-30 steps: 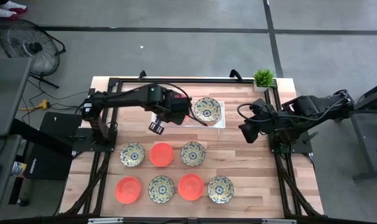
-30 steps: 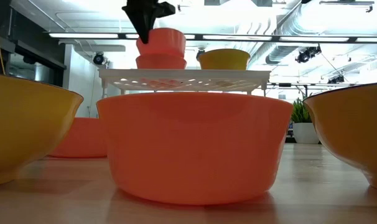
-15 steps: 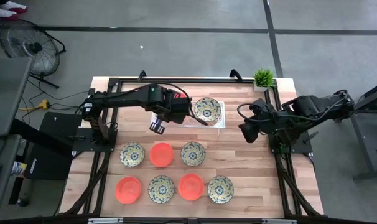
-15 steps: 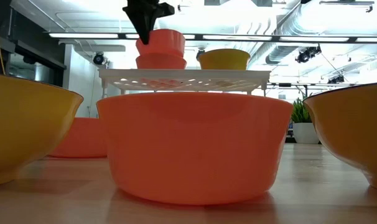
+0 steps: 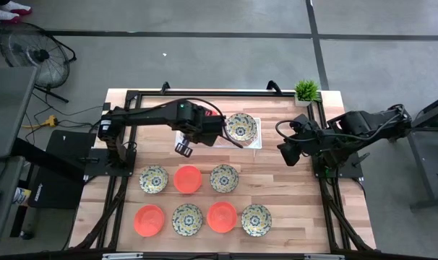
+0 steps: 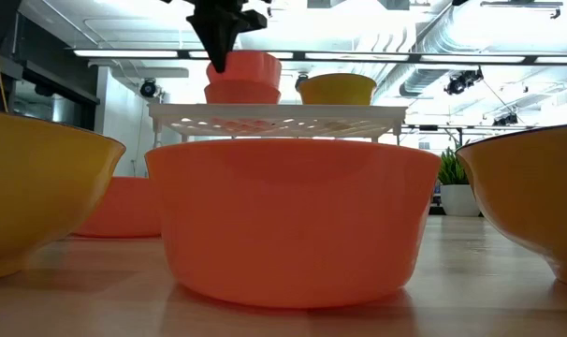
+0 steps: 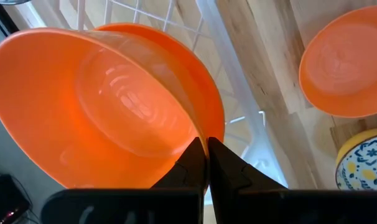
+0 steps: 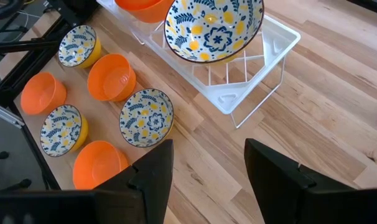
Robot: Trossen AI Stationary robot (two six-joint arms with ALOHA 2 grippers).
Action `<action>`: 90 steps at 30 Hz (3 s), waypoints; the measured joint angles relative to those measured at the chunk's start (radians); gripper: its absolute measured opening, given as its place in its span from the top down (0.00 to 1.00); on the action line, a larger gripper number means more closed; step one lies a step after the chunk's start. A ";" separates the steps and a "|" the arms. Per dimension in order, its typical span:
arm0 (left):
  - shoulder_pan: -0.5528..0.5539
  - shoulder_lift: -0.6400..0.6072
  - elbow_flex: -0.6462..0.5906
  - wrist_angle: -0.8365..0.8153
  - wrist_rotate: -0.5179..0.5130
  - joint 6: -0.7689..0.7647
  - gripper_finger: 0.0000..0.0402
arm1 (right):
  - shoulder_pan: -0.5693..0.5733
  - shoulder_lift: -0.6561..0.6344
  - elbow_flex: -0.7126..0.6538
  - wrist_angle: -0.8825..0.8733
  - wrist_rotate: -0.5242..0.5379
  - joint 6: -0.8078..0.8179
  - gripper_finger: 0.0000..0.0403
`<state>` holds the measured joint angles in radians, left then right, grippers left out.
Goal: Pick & Place Mini bowls
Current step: Stack the orange bowl on top of the other orange bowl on the shelf, then stack the yellow patterned bowl on top of the other yellow patterned bowl on the shelf
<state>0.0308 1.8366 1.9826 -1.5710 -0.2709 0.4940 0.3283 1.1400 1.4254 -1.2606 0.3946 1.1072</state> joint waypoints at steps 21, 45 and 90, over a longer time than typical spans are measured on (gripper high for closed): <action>0.001 0.000 0.000 0.000 0.011 0.032 0.87 | 0.000 0.000 0.000 0.000 0.003 0.000 0.54; 0.001 0.000 0.017 -0.002 -0.129 0.051 0.60 | 0.000 0.000 0.000 0.000 0.003 -0.008 0.54; -0.229 -0.573 -0.554 0.490 -0.051 -0.384 0.75 | 0.225 0.102 0.000 -0.062 0.030 0.182 0.54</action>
<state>-0.1977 1.2638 1.4285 -1.0811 -0.3222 0.1098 0.5536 1.2420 1.4254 -1.3221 0.4248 1.2890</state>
